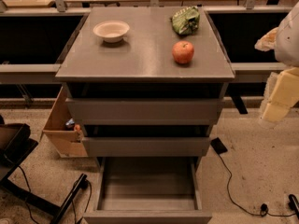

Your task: Close bottom drawer

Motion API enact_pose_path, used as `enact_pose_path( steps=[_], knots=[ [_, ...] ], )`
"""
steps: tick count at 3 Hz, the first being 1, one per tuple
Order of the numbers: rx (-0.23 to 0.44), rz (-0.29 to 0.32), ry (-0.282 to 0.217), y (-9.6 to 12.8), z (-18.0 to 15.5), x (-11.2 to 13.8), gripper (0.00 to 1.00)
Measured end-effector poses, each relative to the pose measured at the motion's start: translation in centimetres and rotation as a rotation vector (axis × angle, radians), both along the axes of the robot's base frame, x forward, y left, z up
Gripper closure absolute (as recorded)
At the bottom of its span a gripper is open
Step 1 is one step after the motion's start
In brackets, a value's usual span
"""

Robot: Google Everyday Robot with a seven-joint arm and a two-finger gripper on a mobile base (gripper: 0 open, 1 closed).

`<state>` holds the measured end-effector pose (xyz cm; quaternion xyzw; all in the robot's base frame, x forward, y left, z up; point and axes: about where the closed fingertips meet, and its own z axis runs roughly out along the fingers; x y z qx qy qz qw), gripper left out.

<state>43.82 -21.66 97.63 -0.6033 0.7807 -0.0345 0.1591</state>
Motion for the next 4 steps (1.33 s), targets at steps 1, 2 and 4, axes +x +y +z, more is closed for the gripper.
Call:
enact_pose_path(
  steps=[1, 2, 4],
  knots=[
    [0.0, 0.0, -0.006, 0.1, 0.1, 0.0, 0.0],
    [-0.009, -0.007, -0.004, 0.1, -2.4, -0.6, 0.0],
    [0.038, -0.098, 0.026, -2.2, -16.5, -3.8, 0.0]
  ],
)
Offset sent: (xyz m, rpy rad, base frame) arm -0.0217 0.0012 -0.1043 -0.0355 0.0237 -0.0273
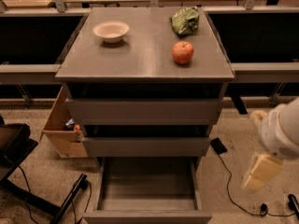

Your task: Close bottom drawer

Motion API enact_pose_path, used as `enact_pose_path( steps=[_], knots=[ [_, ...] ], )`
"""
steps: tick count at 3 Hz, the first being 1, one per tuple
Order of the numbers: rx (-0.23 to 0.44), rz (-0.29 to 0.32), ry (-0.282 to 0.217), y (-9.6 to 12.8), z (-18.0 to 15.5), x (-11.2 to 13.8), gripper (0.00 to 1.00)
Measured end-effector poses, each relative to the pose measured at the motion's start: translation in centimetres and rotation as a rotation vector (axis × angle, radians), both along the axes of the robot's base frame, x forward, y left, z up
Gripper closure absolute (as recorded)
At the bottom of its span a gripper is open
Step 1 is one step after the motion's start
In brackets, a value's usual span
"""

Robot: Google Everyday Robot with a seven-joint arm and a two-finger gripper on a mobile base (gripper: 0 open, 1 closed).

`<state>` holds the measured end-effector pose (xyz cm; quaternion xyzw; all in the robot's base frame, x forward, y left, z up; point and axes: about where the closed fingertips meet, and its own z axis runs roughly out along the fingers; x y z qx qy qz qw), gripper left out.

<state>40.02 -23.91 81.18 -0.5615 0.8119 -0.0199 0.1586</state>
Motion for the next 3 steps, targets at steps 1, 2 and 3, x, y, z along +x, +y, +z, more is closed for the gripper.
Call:
enact_pose_path(
  steps=[1, 2, 3],
  knots=[
    [0.077, -0.028, 0.064, -1.0, -10.2, -2.1, 0.0],
    [0.178, -0.032, 0.111, -0.8, -19.0, -2.6, 0.0],
    [0.176, -0.032, 0.11, -0.8, -18.9, -2.6, 0.0]
  ],
)
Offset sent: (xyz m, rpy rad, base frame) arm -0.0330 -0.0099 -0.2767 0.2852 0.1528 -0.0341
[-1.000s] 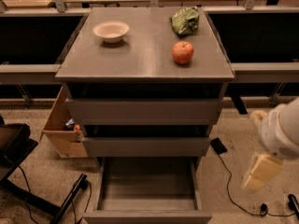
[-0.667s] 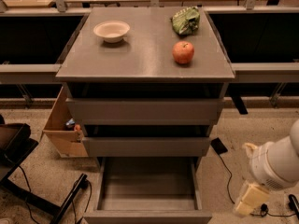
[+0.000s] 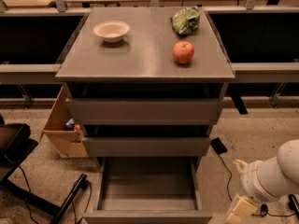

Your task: Close bottom drawer

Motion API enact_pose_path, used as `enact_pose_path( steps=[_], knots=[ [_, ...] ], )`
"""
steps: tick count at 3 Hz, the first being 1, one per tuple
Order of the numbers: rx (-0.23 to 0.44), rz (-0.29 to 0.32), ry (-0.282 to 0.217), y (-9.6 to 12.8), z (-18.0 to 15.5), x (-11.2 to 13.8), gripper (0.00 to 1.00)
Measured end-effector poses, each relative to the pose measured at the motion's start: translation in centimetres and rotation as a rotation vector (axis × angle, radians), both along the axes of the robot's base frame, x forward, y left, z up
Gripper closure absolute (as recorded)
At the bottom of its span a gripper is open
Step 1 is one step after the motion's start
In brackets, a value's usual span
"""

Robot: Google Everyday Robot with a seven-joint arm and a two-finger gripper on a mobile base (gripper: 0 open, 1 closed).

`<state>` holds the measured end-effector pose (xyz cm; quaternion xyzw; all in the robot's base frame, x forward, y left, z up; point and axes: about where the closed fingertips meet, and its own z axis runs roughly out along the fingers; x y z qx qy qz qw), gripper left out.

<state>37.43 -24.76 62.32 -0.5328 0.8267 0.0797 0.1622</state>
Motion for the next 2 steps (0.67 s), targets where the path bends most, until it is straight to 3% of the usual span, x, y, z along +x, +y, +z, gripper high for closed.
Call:
enact_pose_path(
  steps=[1, 2],
  knots=[
    [0.021, 0.007, -0.011, 0.1, -2.0, 0.7, 0.0],
    [0.108, 0.015, -0.047, 0.4, -9.6, 0.0, 0.23]
  ],
)
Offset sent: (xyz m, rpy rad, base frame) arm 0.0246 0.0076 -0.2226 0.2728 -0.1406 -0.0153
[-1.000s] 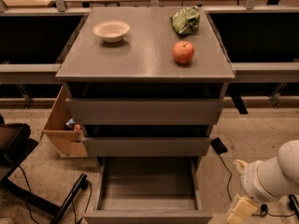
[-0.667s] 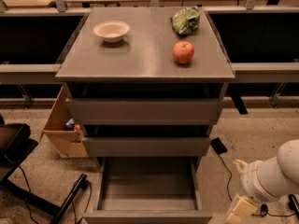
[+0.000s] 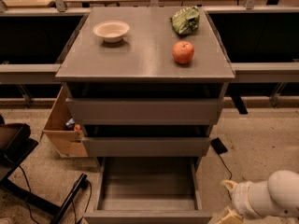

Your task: Close bottom drawer

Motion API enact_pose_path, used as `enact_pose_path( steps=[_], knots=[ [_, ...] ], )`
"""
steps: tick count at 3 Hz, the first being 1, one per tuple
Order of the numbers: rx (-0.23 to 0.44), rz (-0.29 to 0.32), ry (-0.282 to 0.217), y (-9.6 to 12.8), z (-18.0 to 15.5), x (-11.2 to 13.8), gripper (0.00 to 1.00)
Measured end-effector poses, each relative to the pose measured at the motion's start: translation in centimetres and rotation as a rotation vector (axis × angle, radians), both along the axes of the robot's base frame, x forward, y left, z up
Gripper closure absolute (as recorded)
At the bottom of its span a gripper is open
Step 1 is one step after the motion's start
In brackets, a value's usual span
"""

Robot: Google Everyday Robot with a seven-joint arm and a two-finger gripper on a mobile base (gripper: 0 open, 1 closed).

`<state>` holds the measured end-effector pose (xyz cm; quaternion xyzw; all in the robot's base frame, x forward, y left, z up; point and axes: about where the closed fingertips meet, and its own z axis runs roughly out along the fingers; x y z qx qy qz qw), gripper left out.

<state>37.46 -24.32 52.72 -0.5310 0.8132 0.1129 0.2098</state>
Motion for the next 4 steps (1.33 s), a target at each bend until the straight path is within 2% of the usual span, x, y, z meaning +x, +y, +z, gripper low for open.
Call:
enact_pose_path(
  steps=[1, 2, 3, 4],
  knots=[
    [0.065, -0.047, -0.068, -0.2, -6.9, 0.8, 0.46],
    [0.132, -0.101, -0.115, -1.1, -12.5, 2.6, 0.69],
    [0.262, -0.162, -0.067, -0.1, -21.0, 4.0, 1.0],
    [0.259, -0.159, -0.07, -0.1, -20.7, 4.1, 1.0]
  ],
)
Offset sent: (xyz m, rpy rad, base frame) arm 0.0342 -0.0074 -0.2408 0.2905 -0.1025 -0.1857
